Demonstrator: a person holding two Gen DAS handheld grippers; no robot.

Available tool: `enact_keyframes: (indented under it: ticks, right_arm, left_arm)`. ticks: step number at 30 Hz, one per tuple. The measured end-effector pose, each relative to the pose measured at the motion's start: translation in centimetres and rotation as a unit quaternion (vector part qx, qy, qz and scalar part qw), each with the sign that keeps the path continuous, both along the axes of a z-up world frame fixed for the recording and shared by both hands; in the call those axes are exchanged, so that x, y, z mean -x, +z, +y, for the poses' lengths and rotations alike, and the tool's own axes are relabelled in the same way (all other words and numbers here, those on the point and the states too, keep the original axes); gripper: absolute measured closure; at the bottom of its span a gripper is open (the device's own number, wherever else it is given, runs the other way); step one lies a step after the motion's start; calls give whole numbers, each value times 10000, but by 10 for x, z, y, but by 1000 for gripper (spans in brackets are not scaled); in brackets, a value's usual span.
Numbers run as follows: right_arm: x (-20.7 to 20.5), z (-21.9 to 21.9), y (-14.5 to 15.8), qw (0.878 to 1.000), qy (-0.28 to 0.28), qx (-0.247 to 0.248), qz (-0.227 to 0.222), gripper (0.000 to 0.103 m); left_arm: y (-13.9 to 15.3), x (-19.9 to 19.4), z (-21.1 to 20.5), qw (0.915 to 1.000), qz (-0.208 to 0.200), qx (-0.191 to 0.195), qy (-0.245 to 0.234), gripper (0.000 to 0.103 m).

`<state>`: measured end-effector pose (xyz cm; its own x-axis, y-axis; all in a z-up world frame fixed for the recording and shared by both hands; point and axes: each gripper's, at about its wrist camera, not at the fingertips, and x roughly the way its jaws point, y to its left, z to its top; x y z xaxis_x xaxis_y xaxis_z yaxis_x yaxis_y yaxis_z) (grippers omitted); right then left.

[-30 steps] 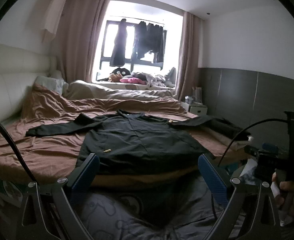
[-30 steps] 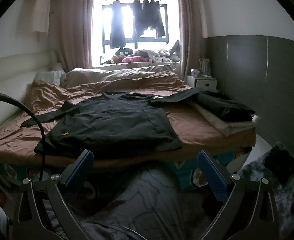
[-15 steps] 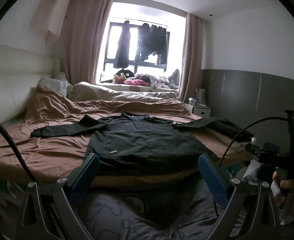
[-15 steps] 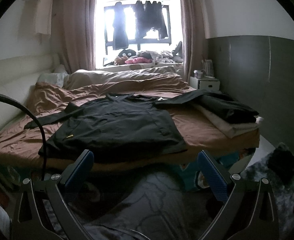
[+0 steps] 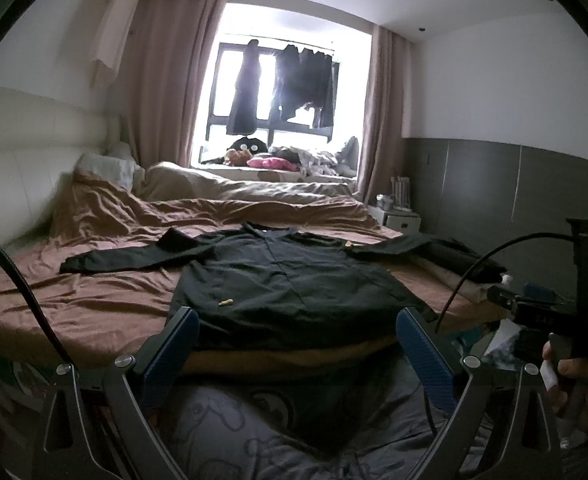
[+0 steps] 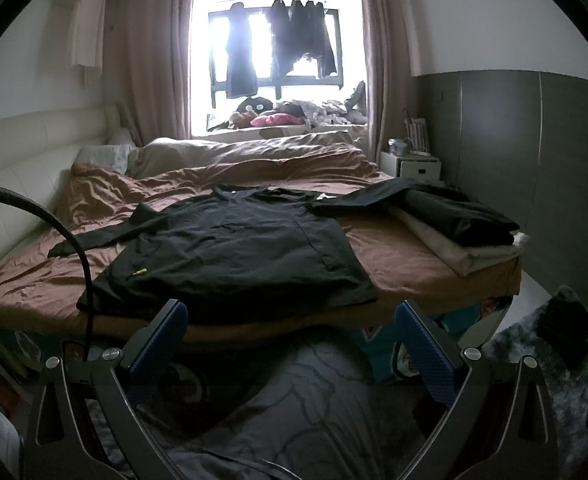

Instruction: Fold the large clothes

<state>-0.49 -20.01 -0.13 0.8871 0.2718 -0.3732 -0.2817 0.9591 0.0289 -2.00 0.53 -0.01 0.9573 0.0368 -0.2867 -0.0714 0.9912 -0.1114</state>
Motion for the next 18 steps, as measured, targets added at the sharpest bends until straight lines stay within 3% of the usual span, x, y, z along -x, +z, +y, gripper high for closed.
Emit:
enact_keyframes:
  ticks: [8,18]
  right_arm:
    - [-8,8,-5,10000,-30,16,16,0]
    - [-57,33,-8,9995,-71,179,234,0]
  left_arm:
    - [-1,-5,4,10000,-33,20,4,4]
    - [-10,-36,31,9995,235,140,145,4]
